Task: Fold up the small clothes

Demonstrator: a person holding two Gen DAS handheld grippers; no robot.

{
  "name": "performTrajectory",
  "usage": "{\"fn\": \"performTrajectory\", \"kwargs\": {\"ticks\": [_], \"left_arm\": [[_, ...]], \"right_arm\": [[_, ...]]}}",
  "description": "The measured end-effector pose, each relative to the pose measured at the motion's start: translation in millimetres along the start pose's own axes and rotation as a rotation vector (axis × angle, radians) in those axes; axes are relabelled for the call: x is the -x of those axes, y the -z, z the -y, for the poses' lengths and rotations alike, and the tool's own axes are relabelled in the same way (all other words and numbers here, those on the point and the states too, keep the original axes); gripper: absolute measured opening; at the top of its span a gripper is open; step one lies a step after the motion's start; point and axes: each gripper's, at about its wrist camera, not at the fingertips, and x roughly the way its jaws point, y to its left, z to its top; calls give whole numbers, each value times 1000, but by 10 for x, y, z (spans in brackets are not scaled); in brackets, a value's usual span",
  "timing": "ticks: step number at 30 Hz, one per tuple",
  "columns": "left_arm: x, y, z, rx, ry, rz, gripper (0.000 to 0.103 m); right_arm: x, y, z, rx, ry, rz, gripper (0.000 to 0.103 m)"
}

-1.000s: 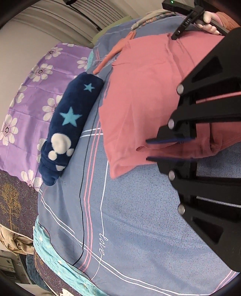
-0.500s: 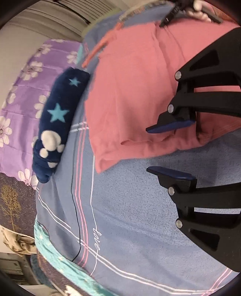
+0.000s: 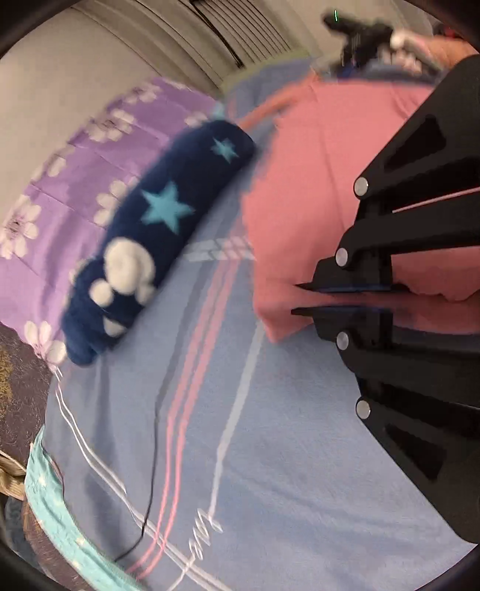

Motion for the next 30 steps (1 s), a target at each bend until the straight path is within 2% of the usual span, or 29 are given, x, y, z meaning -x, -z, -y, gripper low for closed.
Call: {"fn": "performTrajectory", "kwargs": {"ticks": [2, 3, 4, 5, 7, 9, 11, 12, 13, 14, 17, 18, 20, 22, 23, 24, 25, 26, 28, 30], "left_arm": [[85, -31, 150, -64, 39, 58, 5], [125, -36, 233, -111, 33, 76, 5], [172, -36, 341, -179, 18, 98, 5], [190, -41, 384, -217, 4, 110, 5], [121, -45, 374, -287, -104, 89, 5], [-22, -18, 260, -306, -187, 31, 6], [-135, 44, 134, -293, -208, -12, 8], [-100, 59, 102, -276, -196, 7, 10], [-53, 62, 85, -258, -182, 19, 11], [24, 61, 78, -235, -163, 33, 13], [328, 138, 118, -242, -126, 71, 25], [449, 214, 145, -248, -94, 74, 34], [606, 374, 202, -274, -43, 61, 44], [662, 648, 238, -315, -20, 10, 45], [640, 794, 235, -330, -23, -40, 45], [579, 949, 218, -343, -33, -95, 45], [551, 1078, 211, -365, -50, -112, 45], [614, 1212, 248, -421, -67, -52, 45], [695, 1292, 289, -435, -68, -59, 45], [800, 1403, 312, -433, -35, -80, 45]], "right_arm": [[-175, -99, 27, -38, -43, -19, 56], [-220, -128, 13, -41, -50, -15, 47], [-266, -164, -31, -24, -57, -19, 17], [-299, -200, -98, 7, -53, -25, 6], [-247, -204, -181, 49, -24, 21, 6], [-280, -158, -178, 59, 25, 19, 6], [-357, -98, -154, 73, 65, -6, 9], [-326, -72, -142, 73, 67, 6, 11], [-269, -61, -129, 62, 64, 17, 19], [-201, -55, -125, 52, 61, 26, 22], [146, 47, -164, 74, 28, 55, 23], [316, 157, -203, 103, 9, 55, 23], [535, 392, -266, 151, -37, 39, 23], [654, 654, -295, 179, -77, -2, 26], [684, 812, -294, 193, -79, -31, 27], [668, 1009, -270, 213, -47, -74, 30], [623, 1147, -239, 228, -4, -104, 31], [595, 1310, -189, 249, 44, -105, 30], [681, 1442, -162, 255, 36, -54, 29], [809, 1520, -151, 222, 30, -47, 31]]}}
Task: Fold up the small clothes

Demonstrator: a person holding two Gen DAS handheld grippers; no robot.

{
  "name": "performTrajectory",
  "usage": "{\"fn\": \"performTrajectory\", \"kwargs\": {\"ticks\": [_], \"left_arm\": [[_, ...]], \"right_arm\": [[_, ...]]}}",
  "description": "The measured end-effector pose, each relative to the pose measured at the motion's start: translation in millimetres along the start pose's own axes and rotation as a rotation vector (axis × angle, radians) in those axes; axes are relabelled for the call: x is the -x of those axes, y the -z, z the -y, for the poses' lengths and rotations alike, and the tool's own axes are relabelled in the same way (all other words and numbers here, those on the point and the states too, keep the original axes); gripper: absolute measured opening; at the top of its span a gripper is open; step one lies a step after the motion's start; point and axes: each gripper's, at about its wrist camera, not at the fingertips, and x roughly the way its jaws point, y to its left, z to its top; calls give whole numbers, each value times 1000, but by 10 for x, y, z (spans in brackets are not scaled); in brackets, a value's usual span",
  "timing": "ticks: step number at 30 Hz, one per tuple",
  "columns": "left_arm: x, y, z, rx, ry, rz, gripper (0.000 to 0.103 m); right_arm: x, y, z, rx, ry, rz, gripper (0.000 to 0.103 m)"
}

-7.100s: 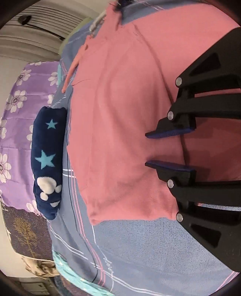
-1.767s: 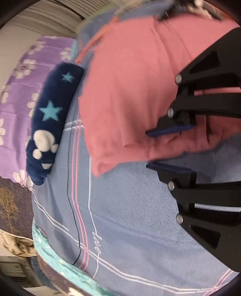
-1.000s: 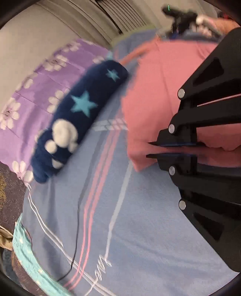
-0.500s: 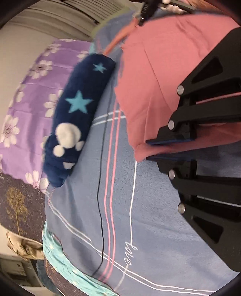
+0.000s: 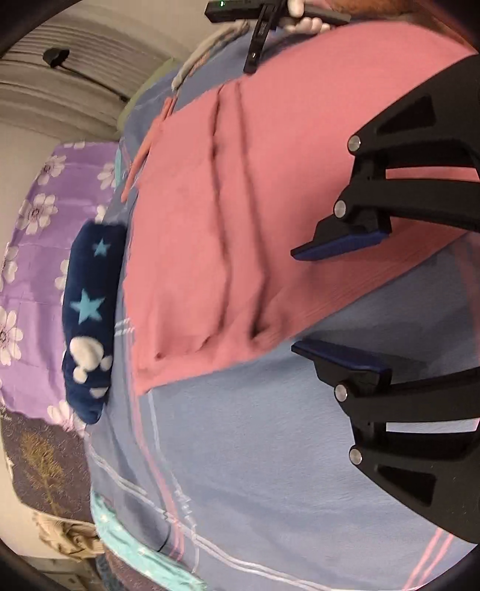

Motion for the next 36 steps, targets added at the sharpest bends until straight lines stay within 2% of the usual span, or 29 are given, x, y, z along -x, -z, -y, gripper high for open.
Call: {"fn": "performTrajectory", "kwargs": {"ticks": [3, 12, 17, 22, 24, 26, 29, 33, 36], "left_arm": [[128, 232, 129, -47, 9, -12, 46], [675, 1044, 253, 11, 162, 22, 47], [896, 1414, 424, -35, 201, 31, 47], [1137, 1746, 453, -23, 281, 29, 44], [1251, 1904, 443, -3, 341, 28, 43], [1302, 1995, 430, 15, 372, 26, 42], [1320, 2047, 442, 27, 372, 26, 42], [1308, 2031, 483, 17, 353, 20, 42], [1234, 1972, 491, 21, 367, 13, 40]], "right_arm": [[140, 179, -10, -4, -11, -3, 34], [644, 928, 38, -29, -85, -2, 34], [957, 1321, 63, -30, -142, -7, 34], [1327, 1792, 200, -33, -263, -15, 34], [1432, 1947, 269, -54, -311, -20, 33], [1494, 2071, 313, -74, -349, -32, 33], [1523, 2172, 338, -103, -380, -39, 33], [1516, 2175, 320, -105, -377, -50, 33], [1458, 2094, 277, -88, -380, -59, 32]]}}
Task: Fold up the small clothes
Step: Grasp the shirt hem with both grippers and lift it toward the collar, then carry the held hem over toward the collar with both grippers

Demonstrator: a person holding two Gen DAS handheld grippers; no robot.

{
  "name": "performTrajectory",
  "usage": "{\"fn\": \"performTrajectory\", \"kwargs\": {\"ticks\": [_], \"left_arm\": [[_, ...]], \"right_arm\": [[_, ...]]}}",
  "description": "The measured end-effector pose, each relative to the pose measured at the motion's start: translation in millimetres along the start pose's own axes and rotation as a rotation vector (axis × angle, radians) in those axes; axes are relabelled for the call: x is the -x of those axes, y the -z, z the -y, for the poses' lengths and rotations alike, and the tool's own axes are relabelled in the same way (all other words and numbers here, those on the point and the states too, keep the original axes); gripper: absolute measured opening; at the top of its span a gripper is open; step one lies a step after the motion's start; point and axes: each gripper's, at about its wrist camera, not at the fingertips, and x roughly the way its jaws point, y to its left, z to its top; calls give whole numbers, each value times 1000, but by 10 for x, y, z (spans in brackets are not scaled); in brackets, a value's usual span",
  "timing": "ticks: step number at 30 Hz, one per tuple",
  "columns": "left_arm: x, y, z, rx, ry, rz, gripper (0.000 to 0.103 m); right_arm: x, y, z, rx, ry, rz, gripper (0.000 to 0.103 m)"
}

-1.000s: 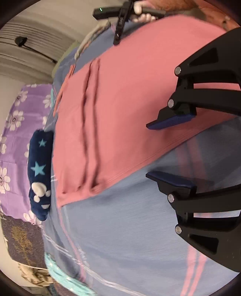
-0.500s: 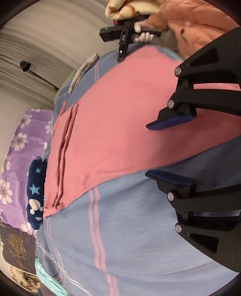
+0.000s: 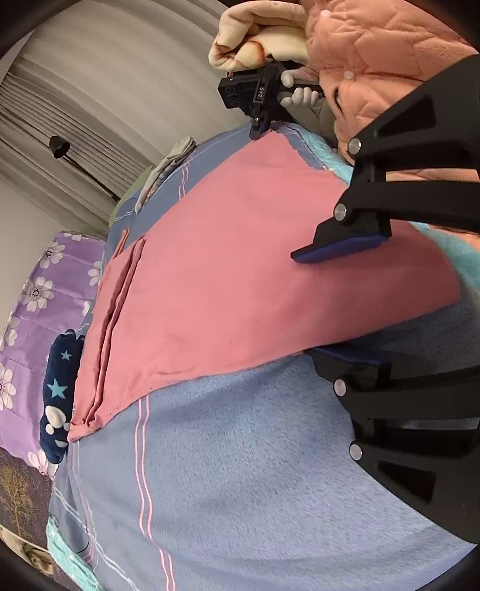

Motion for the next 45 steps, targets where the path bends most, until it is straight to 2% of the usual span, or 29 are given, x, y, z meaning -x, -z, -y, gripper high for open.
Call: {"fn": "performTrajectory", "kwargs": {"ticks": [1, 4, 6, 10, 11, 12, 13, 16, 18, 20, 23, 27, 31, 37, 41, 45], "left_arm": [[-27, -20, -6, 7, 2, -4, 39], [-12, -17, -10, 23, -22, -10, 26], [32, 45, -52, 55, 2, -10, 15], [94, 179, -154, 133, 58, 13, 9], [83, 182, -159, 140, 61, 16, 7], [68, 168, -152, 146, 61, 16, 3], [58, 139, -127, 154, 60, 15, 2], [160, -3, 53, 131, 61, 59, 2], [413, -201, 280, 88, 89, 164, 2], [660, -349, 472, 33, 96, 253, 2], [903, -435, 650, -7, 81, 319, 1], [1023, -337, 761, 22, 124, 320, 2], [1045, -282, 799, 40, 82, 302, 2], [791, -546, 487, 173, 95, 266, 2], [687, -893, 362, 192, 91, 282, 2], [529, -1374, 198, 201, 65, 282, 2]], "right_arm": [[-25, -33, -3, -4, -1, -1, 31], [-33, -51, -12, -16, 16, -7, 23], [16, 41, 42, -51, -27, -22, 22], [68, 153, 108, -66, -49, -31, 17], [58, 141, 110, -70, -45, -30, 13], [34, 104, 107, -78, -39, -24, 4], [13, 55, 87, -86, -50, -17, 3], [182, -130, -116, -54, -164, 94, 3], [400, -266, -254, -20, -216, 188, 3], [634, -386, -432, 56, -184, 260, 3], [887, -401, -633, 120, -161, 309, 3], [1169, -243, -808, 170, -152, 352, 3], [1217, -219, -797, 176, -42, 352, 3], [877, -596, -542, 67, -65, 336, 3], [747, -1006, -551, 75, -95, 376, 3], [476, -1627, -477, 58, -64, 375, 3]]}}
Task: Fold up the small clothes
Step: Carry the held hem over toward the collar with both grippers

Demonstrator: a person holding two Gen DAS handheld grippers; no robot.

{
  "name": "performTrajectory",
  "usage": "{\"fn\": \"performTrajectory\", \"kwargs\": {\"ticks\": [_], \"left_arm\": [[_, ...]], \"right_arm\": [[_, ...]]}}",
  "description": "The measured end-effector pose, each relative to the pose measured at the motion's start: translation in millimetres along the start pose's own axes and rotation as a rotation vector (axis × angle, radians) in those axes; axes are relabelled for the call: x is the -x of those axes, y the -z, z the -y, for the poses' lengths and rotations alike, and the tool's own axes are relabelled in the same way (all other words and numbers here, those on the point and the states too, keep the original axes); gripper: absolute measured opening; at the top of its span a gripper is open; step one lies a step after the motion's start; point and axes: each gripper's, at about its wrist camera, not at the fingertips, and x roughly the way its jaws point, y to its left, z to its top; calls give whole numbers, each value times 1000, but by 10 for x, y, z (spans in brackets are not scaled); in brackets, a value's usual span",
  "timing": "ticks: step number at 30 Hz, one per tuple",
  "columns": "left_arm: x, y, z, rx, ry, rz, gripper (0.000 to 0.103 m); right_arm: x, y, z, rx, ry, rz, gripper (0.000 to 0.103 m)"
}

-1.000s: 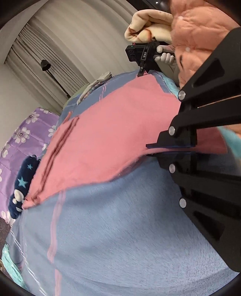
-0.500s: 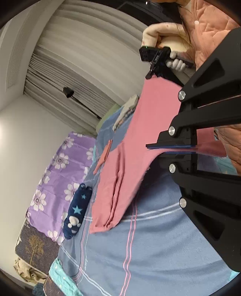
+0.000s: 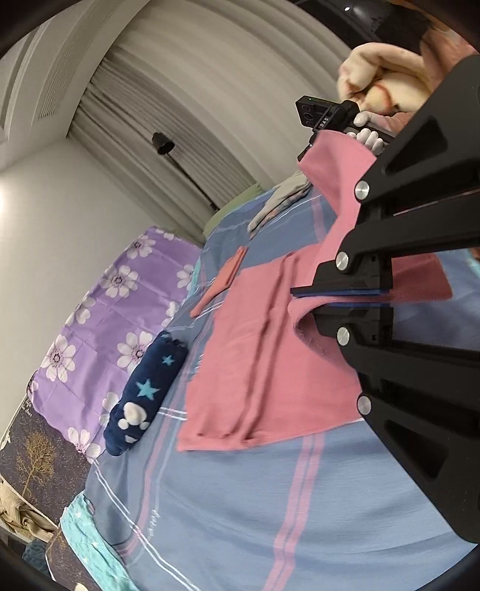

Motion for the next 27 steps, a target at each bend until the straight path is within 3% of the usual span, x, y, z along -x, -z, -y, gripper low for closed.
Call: {"fn": "performTrajectory", "kwargs": {"ticks": [7, 9, 13, 15, 20, 24, 27], "left_arm": [[-622, -785, -255, -13, -93, -16, 2], [-897, -951, -433, 1, -156, -35, 2], [-1466, -1110, -913, 81, -201, -112, 2], [-1753, -1100, -1178, 112, -261, -161, 2], [-1920, -964, -1475, 166, -267, -204, 5], [-1736, -995, -1423, 143, -255, -179, 19], [-1605, -966, -1315, 125, -240, -173, 22]], "right_arm": [[-982, -723, 295, -11, 96, -29, 3], [-1345, -823, 440, -12, 149, -62, 3], [-1993, -815, 742, -5, 283, -152, 3], [-2318, -725, 964, -26, 344, -215, 3], [-2512, -508, 1240, -79, 356, -260, 4], [-2409, -512, 1215, -63, 341, -260, 5], [-2349, -542, 1136, -43, 339, -253, 7]]}}
